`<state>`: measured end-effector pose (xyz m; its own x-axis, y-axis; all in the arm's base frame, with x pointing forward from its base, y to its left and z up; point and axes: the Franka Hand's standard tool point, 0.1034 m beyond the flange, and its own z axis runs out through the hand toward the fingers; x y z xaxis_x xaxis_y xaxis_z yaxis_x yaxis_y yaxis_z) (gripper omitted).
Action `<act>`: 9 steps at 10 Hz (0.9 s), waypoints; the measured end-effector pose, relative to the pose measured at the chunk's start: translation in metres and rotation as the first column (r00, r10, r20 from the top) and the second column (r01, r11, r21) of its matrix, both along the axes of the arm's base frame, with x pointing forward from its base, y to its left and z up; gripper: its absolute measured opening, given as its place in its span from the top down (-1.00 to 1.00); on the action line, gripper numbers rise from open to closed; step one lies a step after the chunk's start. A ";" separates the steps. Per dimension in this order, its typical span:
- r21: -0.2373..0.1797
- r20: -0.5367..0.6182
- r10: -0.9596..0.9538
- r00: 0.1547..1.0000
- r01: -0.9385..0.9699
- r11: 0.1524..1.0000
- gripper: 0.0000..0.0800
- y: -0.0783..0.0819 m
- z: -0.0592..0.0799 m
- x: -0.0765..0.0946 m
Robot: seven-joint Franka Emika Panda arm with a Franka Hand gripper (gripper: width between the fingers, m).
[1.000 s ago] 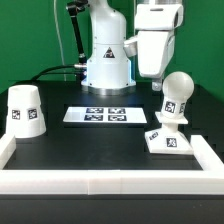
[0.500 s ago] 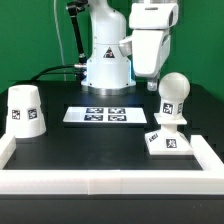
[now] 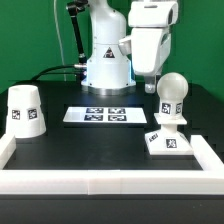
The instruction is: Assemble lamp
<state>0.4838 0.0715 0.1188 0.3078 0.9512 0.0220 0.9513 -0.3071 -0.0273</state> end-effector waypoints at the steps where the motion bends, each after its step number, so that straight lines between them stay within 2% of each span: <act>1: 0.001 0.000 -0.001 1.000 0.001 1.000 -0.58 0.003 0.000 0.000; 2: 0.002 0.002 0.001 1.000 -0.001 1.000 -0.71 0.006 0.001 0.001; 5: 0.008 0.013 -0.023 1.000 0.023 1.000 -0.74 0.018 0.004 0.010; 9: 0.015 0.002 -0.046 0.999 0.046 0.999 -0.75 0.032 -0.004 0.014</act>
Offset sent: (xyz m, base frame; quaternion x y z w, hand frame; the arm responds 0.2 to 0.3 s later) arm 0.0188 0.0159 0.0086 0.0013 -0.0006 -0.0057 1.0000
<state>0.4974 0.1039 0.1150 0.3512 0.9356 0.0368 0.9362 -0.3503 -0.0299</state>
